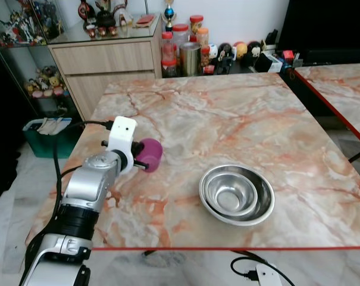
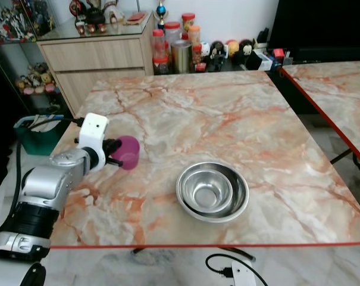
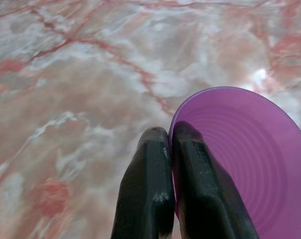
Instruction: Setting the table
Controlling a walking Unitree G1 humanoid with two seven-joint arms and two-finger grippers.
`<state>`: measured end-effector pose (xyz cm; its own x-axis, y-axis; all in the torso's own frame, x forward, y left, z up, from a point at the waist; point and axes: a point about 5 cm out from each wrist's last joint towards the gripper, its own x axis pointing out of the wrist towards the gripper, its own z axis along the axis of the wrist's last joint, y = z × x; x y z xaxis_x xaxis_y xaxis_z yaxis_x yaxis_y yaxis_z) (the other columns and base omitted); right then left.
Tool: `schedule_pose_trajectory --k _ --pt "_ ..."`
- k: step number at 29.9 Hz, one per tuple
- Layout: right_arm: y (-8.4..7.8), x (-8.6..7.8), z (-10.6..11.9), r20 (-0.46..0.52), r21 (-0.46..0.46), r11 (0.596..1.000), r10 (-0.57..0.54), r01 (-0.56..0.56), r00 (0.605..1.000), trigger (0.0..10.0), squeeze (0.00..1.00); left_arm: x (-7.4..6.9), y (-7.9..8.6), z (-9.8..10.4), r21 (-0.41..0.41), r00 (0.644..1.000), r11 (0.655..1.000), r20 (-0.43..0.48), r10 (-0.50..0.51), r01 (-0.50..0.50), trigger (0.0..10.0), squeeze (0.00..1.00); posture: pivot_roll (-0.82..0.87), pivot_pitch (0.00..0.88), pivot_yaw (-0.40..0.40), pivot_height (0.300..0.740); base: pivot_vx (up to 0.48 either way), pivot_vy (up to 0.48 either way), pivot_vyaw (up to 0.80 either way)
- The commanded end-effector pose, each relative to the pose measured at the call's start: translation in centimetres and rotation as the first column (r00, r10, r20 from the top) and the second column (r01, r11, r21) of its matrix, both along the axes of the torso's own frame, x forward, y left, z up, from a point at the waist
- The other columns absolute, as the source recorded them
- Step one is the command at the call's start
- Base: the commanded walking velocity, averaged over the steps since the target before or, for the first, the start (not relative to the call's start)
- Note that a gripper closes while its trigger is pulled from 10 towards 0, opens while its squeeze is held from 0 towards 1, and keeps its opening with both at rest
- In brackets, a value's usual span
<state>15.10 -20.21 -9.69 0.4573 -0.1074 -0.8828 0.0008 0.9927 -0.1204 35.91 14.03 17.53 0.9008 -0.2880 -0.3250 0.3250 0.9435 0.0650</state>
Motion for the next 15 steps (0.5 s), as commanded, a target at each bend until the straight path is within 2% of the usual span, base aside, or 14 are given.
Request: schedule_pose_trajectory --k 1,6,15 --pt "0.2 0.2 0.0 0.001 0.005 1.0 0.003 -0.003 1.0 10.0 0.0 0.4 -0.4 0.5 0.002 1.0 1.0 -0.015 -0.021 0.021 10.0 0.0 0.0 0.032 0.061 0.74 0.0 0.0 0.0" --pt "0.2 0.1 0.0 0.002 0.007 1.0 -0.003 0.003 1.0 10.0 0.0 0.7 -1.0 0.3 0.015 0.998 0.999 -0.047 -0.037 0.037 10.0 0.0 0.0 0.032 0.067 0.74 0.0 0.0 0.0" --pt "0.3 0.1 0.0 -0.001 0.009 1.0 -0.003 0.003 1.0 10.0 0.0 0.6 -0.9 -0.5 0.027 0.994 0.999 -0.104 -0.037 0.04 10.0 0.0 0.01 0.032 0.07 0.74 0.0 0.0 0.0"
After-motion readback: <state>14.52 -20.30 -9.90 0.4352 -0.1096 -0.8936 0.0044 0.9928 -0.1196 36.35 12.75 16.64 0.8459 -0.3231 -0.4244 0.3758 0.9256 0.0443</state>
